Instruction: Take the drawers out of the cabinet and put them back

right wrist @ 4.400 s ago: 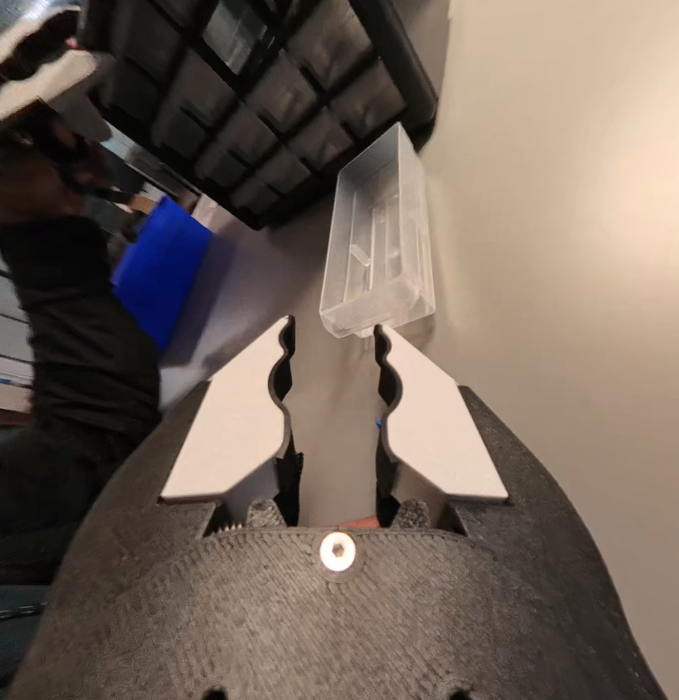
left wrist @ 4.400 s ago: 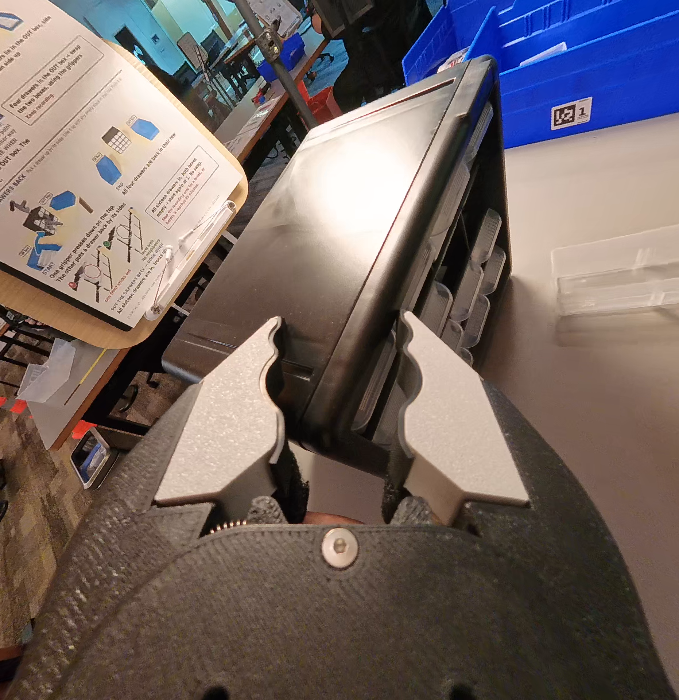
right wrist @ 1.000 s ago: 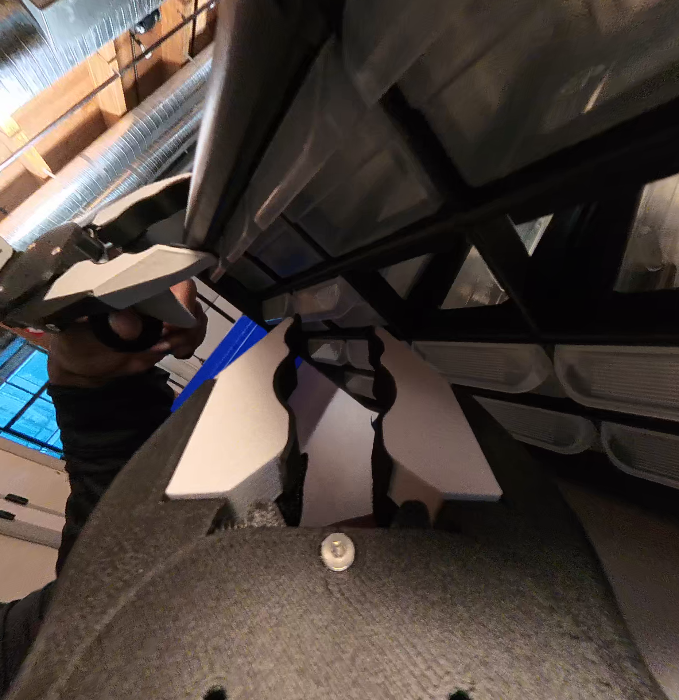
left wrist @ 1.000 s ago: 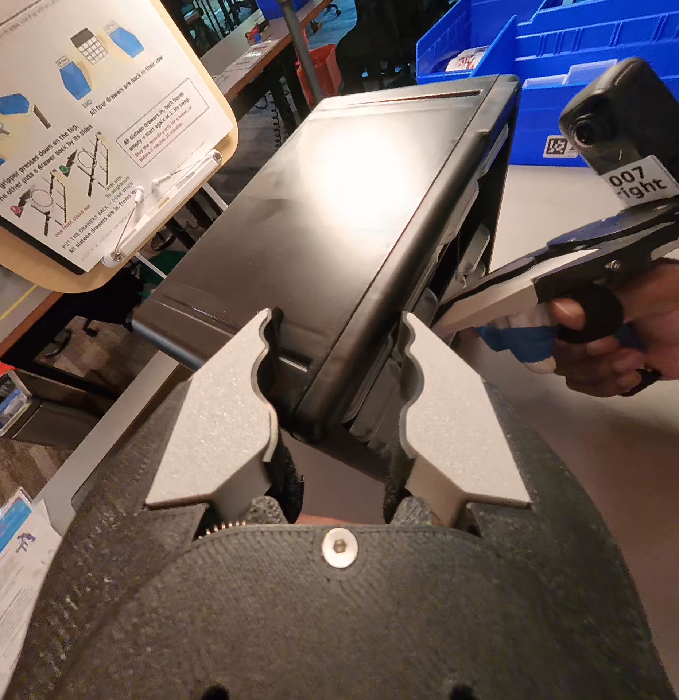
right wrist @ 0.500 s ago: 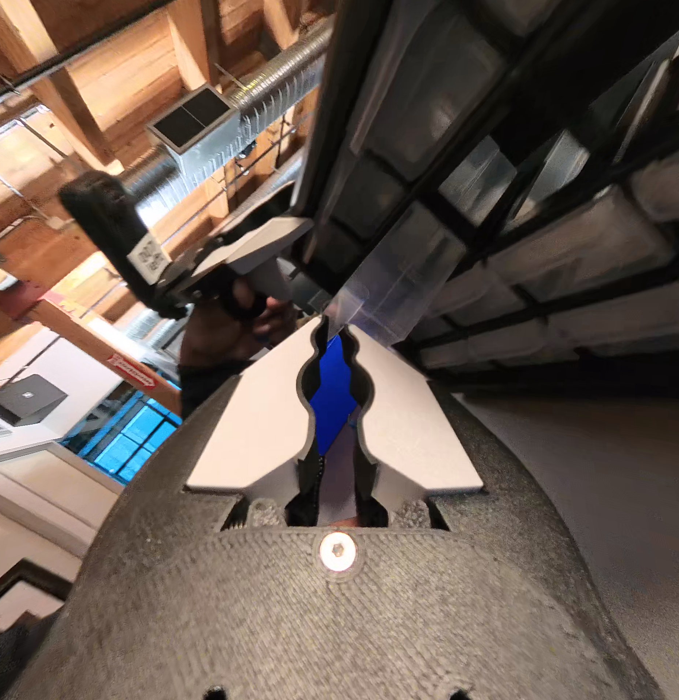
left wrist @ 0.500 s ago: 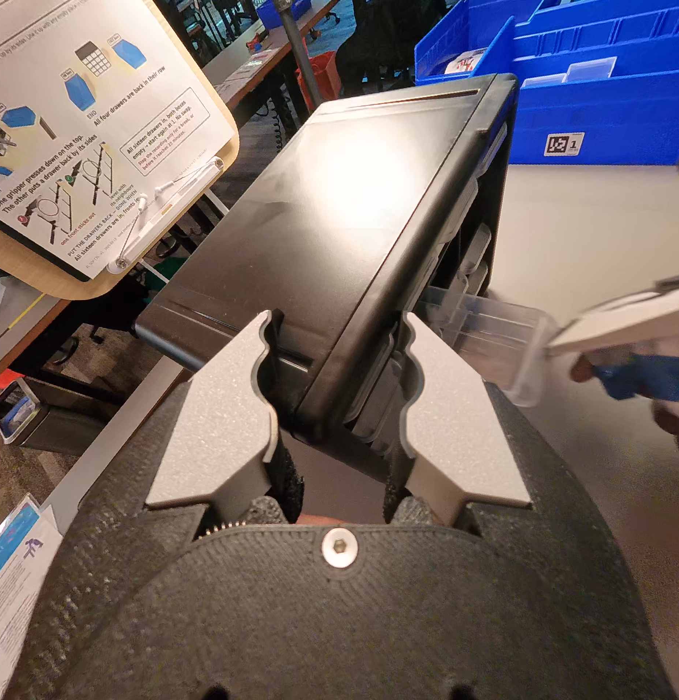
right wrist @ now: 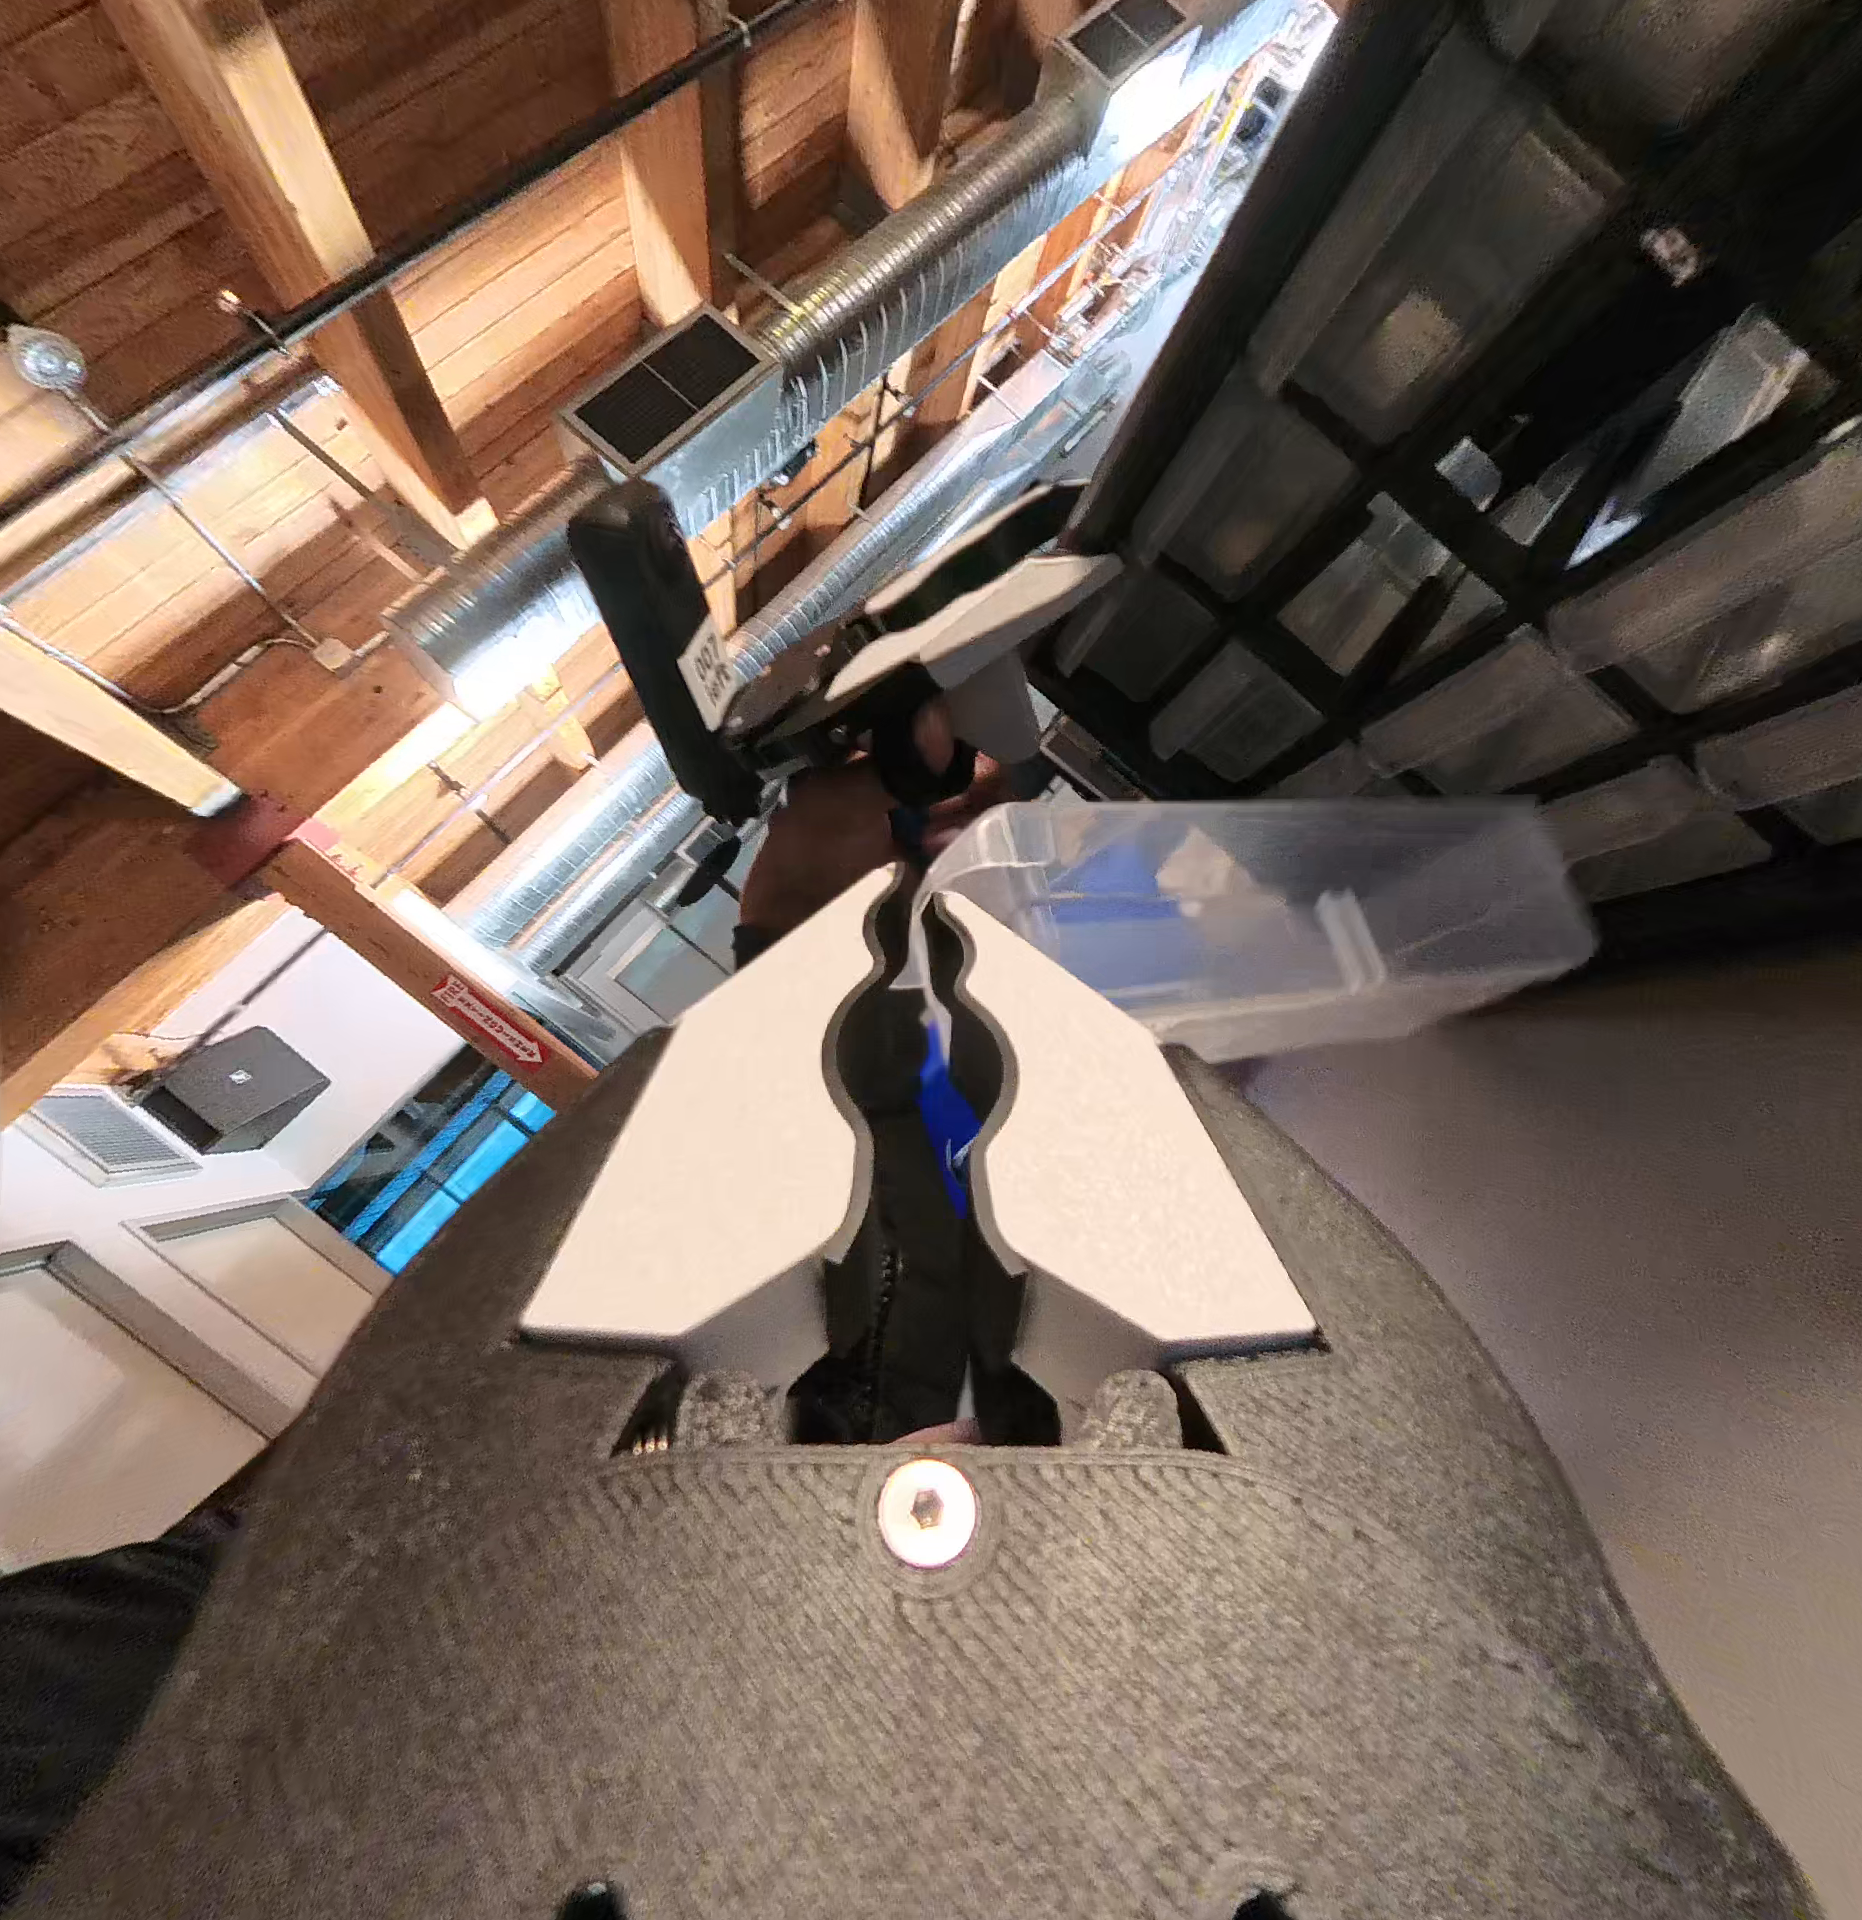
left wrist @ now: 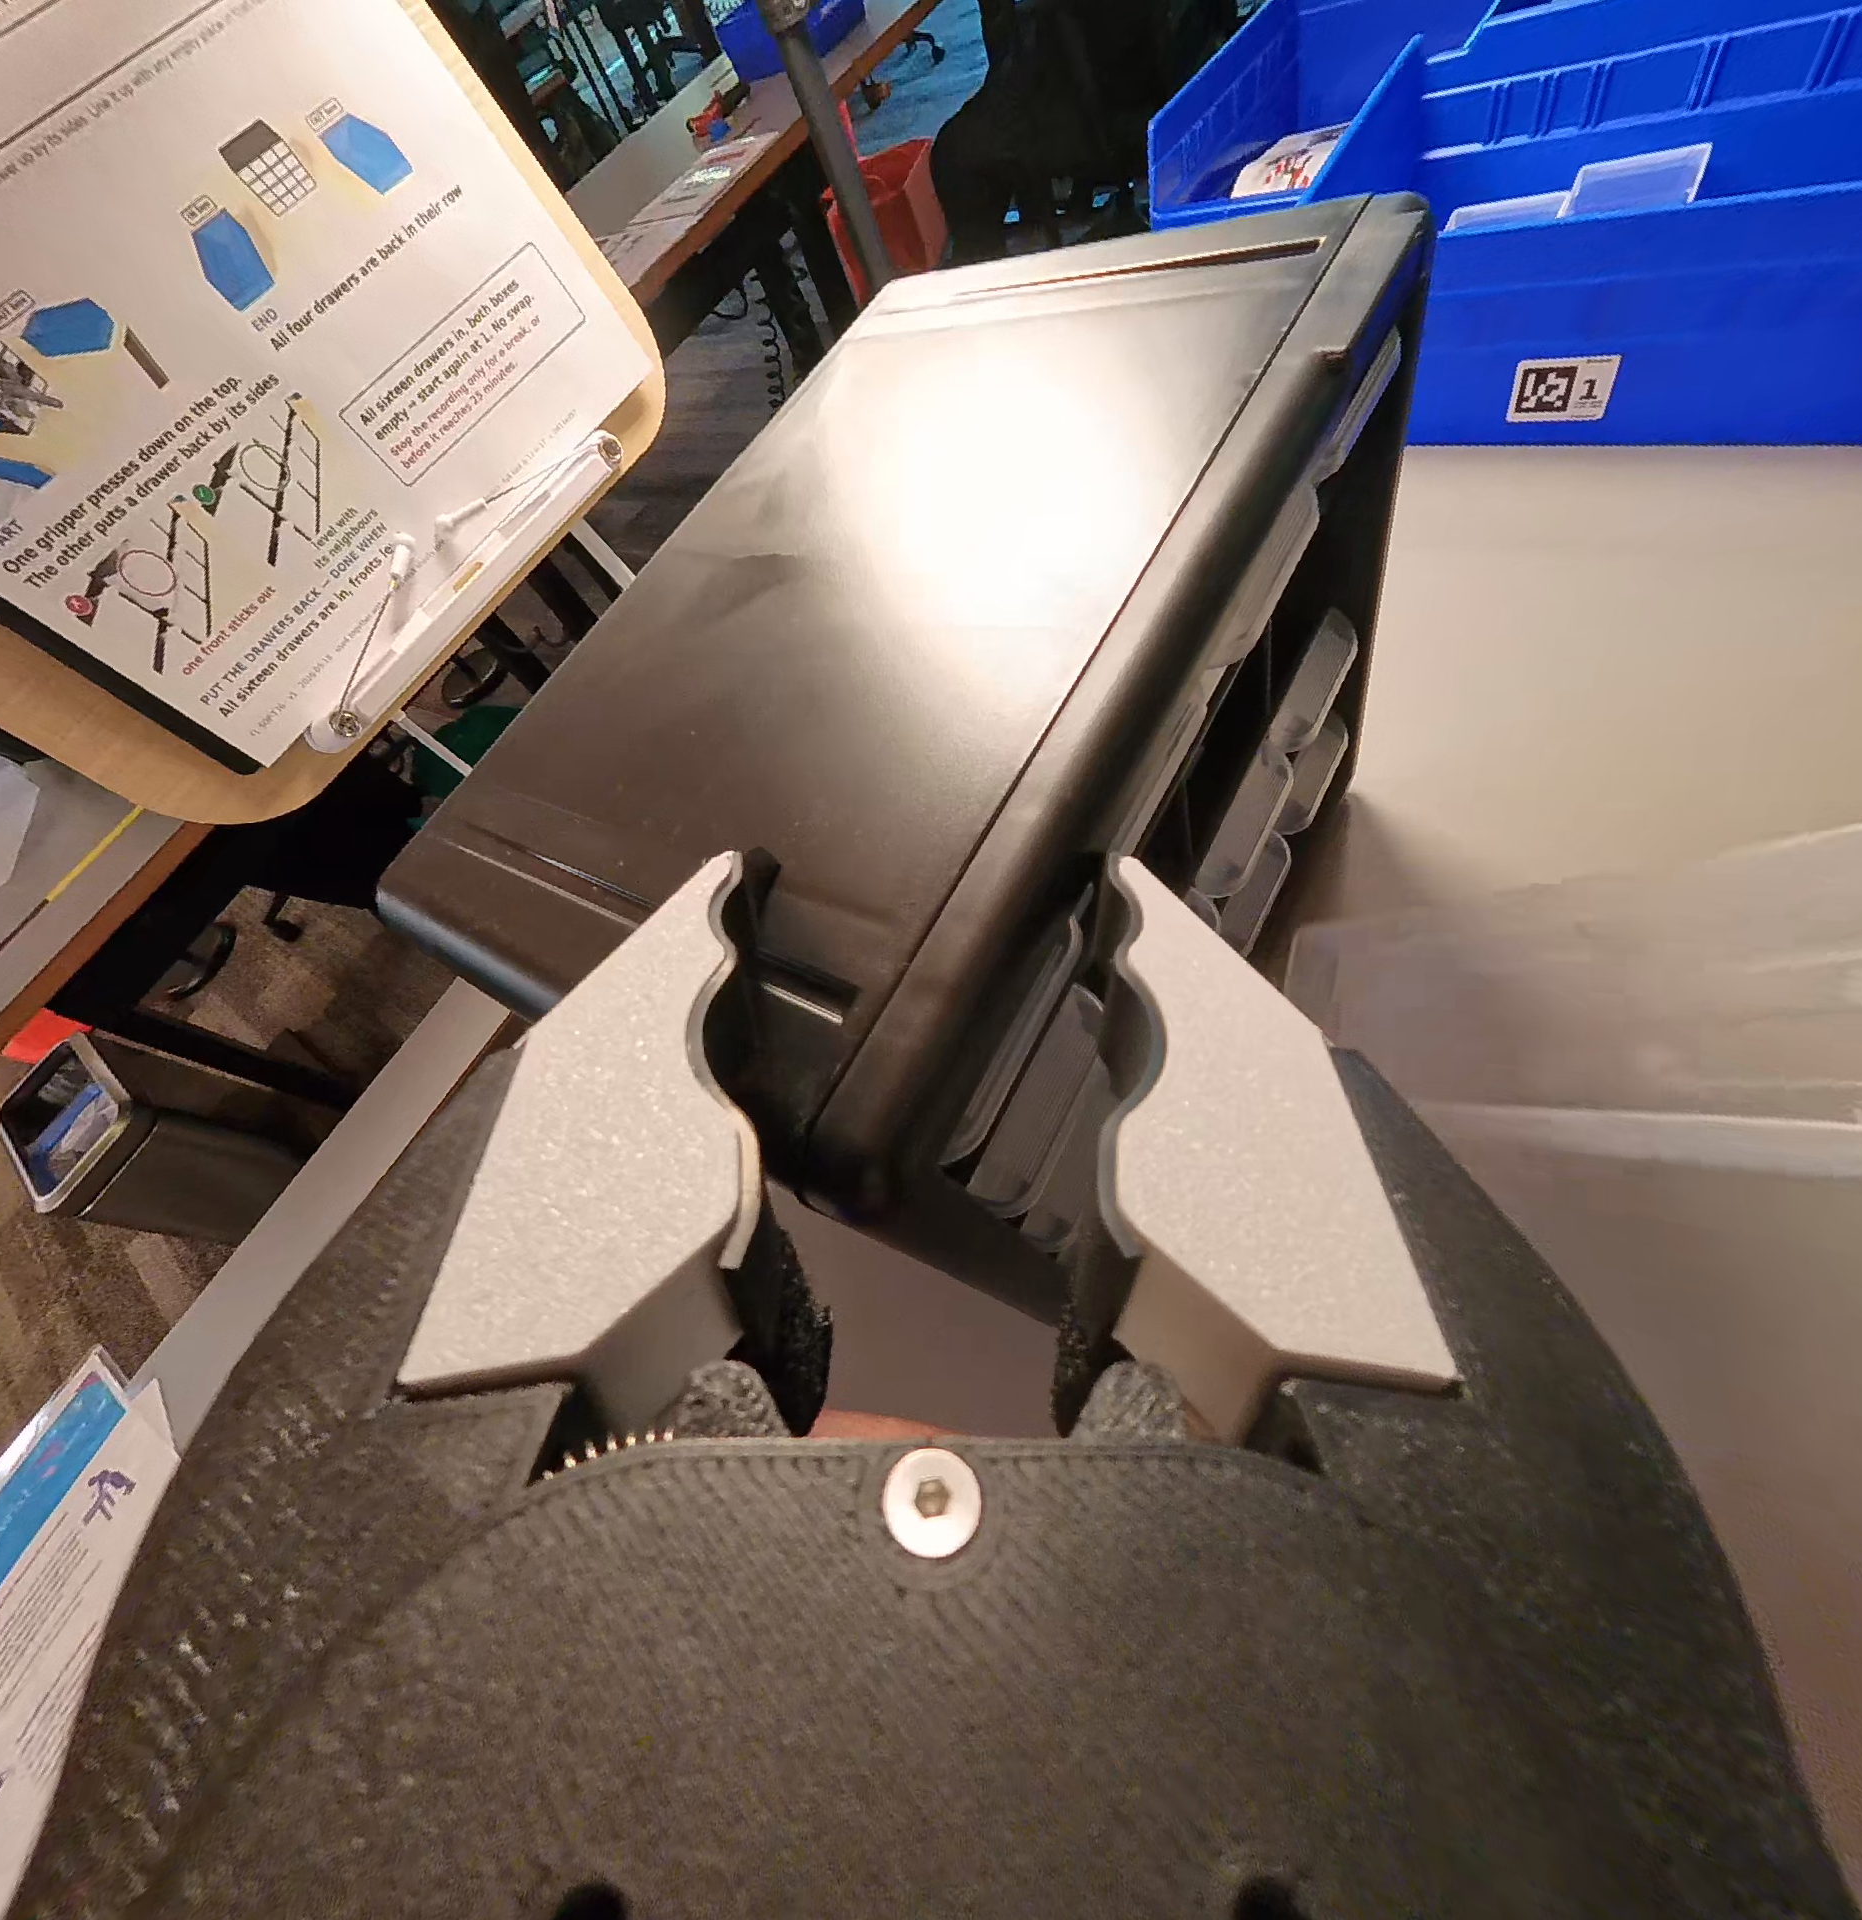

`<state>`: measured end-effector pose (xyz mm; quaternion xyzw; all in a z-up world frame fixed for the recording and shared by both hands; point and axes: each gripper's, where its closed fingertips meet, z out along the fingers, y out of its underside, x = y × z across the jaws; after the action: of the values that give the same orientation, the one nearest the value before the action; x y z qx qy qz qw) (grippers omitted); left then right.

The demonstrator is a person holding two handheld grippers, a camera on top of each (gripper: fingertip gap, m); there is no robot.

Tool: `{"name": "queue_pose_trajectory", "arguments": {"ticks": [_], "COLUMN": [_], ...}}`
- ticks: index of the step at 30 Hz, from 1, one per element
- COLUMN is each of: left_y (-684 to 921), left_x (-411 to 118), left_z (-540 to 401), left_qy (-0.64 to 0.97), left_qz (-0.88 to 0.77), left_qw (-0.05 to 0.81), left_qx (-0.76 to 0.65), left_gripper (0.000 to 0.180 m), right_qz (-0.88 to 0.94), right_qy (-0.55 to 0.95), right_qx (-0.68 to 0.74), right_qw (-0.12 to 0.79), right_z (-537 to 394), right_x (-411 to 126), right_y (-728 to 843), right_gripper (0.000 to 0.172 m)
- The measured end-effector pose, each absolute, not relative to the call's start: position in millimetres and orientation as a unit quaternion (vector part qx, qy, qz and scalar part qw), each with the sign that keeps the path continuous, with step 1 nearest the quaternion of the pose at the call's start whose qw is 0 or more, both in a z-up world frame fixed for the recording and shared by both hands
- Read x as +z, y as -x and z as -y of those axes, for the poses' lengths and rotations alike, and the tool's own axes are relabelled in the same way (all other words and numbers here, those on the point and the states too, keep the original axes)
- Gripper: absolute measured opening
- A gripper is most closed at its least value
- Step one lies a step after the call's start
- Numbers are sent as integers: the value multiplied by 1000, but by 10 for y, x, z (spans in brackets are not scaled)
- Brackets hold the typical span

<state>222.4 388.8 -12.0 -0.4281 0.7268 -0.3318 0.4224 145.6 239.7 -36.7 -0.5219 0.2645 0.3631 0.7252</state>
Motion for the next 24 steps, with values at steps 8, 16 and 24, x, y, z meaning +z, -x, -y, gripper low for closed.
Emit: {"name": "queue_pose_trajectory", "arguments": {"ticks": [8, 16, 24], "left_y": [-2223, -2225, -2227], "left_x": [-119, -118, -121], "left_z": [-3891, -3890, -3890], "left_qy": [426, 426, 426], "left_qz": [-728, -728, -727], "left_qw": [422, 423, 426], "left_qx": [-333, -332, -329], "left_gripper": [67, 67, 67], "right_qz": [-325, -288, -184], "right_qy": [618, 795, 892], "right_qx": [377, 161, -5], "right_qw": [609, 509, 412], "right_z": [-2081, -1408, -1121], "right_x": [-1183, -1716, -1833], "right_y": [-1362, -1497, -1569], "right_gripper": [3, 28, 43]}}
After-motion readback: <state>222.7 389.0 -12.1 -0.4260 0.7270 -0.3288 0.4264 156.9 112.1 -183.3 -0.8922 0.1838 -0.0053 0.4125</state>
